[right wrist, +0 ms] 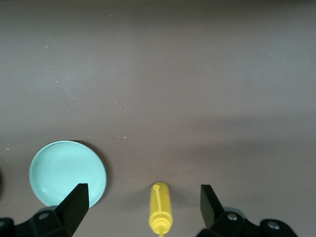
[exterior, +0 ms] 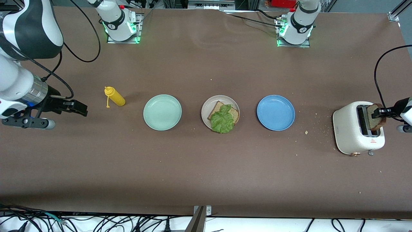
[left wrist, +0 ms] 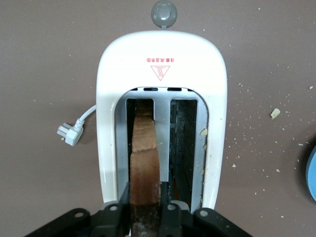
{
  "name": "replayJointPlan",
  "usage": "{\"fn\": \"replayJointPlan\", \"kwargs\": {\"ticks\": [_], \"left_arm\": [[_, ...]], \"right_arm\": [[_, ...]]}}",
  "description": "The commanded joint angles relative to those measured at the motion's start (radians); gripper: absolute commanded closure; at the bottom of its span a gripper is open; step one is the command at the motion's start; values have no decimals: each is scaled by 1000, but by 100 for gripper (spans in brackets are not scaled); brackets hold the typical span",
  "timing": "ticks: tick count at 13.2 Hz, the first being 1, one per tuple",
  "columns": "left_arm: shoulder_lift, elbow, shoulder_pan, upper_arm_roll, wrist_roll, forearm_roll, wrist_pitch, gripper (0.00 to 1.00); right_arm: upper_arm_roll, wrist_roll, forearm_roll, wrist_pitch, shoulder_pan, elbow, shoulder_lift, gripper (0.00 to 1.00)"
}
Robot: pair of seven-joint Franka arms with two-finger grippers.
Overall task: Make sandwich in beige plate with both arms
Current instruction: 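Grasp the toaster bread slice and lift it with the left gripper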
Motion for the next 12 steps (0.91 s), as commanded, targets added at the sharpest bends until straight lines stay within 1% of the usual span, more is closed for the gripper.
{"fn": "replayJointPlan", "kwargs": {"ticks": [1, 2, 4, 6, 8, 9, 10, 11, 12], "left_arm": [[-30, 19, 8, -6, 6, 34, -37, 100], [-39, 34, 8, -7, 6, 35, -66, 100], [-53, 98, 7, -15, 6, 34, -152, 100], [-65, 158, -4, -33, 9, 29, -247, 100], [-67, 230, -4, -114, 4, 20, -356, 100], [-67, 244, -4, -160, 4, 9, -404, 100], [-67, 247, -2, -202, 1, -46, -444, 100], [-65, 246, -4, -213, -5, -140, -477, 100], [-61, 237, -5, -213, -17, -245, -514, 100]], "right_arm": [[26, -16, -30, -23, -26, -3, -23, 0], [26, -25, -32, -21, -37, 2, -24, 0], [25, -69, -29, -27, -40, 5, -49, 0], [12, -72, -27, -81, -32, 17, -62, 0], [-8, -74, -29, -139, -14, 75, -58, 0], [-18, -74, -27, -165, -6, 101, -50, 0], [-35, -74, -27, -187, 11, 120, -50, 1], [-60, -74, -26, -214, 28, 128, -53, 1], [-66, -74, -26, -228, 32, 128, -62, 1]]}}
